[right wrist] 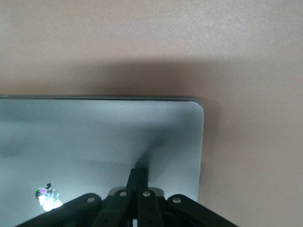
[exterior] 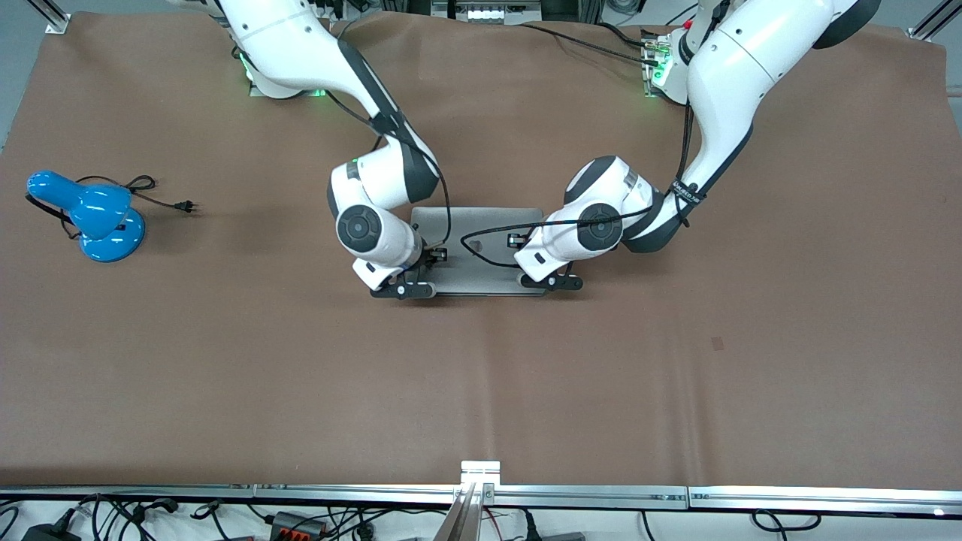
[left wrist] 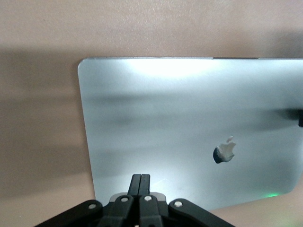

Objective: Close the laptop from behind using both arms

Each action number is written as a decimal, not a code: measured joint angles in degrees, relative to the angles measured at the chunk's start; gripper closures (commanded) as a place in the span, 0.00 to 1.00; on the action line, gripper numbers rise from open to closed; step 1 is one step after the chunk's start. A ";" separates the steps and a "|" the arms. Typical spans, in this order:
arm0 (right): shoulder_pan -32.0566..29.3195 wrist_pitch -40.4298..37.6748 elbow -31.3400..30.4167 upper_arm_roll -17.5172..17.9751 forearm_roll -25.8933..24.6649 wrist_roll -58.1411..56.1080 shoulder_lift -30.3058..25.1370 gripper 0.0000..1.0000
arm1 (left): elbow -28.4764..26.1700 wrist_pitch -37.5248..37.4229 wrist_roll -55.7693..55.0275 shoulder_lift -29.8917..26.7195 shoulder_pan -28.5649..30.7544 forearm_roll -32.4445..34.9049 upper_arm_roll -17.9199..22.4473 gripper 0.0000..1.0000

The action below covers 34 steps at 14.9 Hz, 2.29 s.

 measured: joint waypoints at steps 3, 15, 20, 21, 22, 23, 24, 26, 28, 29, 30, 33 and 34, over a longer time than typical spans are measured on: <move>0.09 0.02 0.57 -0.01 -0.02 0.00 0.36 1.00 | 0.49 1.30 0.00 0.67 -3.28 0.00 3.41 1.00; 0.43 -6.49 3.72 -5.96 -7.50 -0.11 -5.33 1.00 | 4.21 -8.36 0.03 -4.23 -5.41 0.58 7.61 1.00; 0.09 -16.64 3.87 -13.89 -10.17 -7.08 -13.63 1.00 | 4.54 -23.01 5.80 -17.39 0.47 0.70 9.84 1.00; 0.02 -18.97 3.91 -15.76 -10.26 -9.10 -15.13 1.00 | 4.52 -25.41 8.55 -19.78 0.62 0.70 11.61 0.99; -0.03 -21.37 4.07 -17.61 -10.53 -10.91 -16.59 1.00 | 4.52 -28.13 12.04 -22.18 0.67 0.71 13.75 0.95; -0.12 -24.11 4.79 -19.28 -11.05 -12.34 -17.82 0.78 | 4.51 -31.10 15.87 -24.68 0.74 0.70 16.07 0.92; -0.35 -27.10 6.35 -20.48 -11.48 -13.29 -18.65 0.11 | 4.50 -34.26 19.62 -27.21 0.96 0.69 18.38 0.83; -1.23 -31.68 10.13 -21.56 -11.77 -13.49 -19.52 0.00 | 4.45 -39.22 24.34 -32.09 2.73 0.66 21.41 0.36; -2.13 -32.82 12.37 -21.99 -11.84 -13.46 -19.65 0.00 | 4.46 -41.00 25.74 -36.12 5.37 0.65 23.21 0.00; -2.32 -33.06 13.14 -22.48 -11.92 -13.46 -19.60 0.00 | 4.47 -41.21 26.28 -37.71 6.24 0.65 24.39 0.00; -2.35 -33.54 13.91 -23.27 -11.96 -13.46 -19.57 0.00 | 4.48 -41.25 26.72 -38.90 6.77 0.65 25.41 0.00; -3.09 -34.25 16.92 -25.28 -11.96 -13.49 -19.55 0.00 | 4.43 -41.20 27.34 -39.91 6.97 0.65 27.23 0.00; -4.33 -34.56 17.93 -24.98 -11.96 -13.49 -19.57 0.00 | 4.35 -41.15 27.37 -39.84 6.97 0.65 27.57 0.00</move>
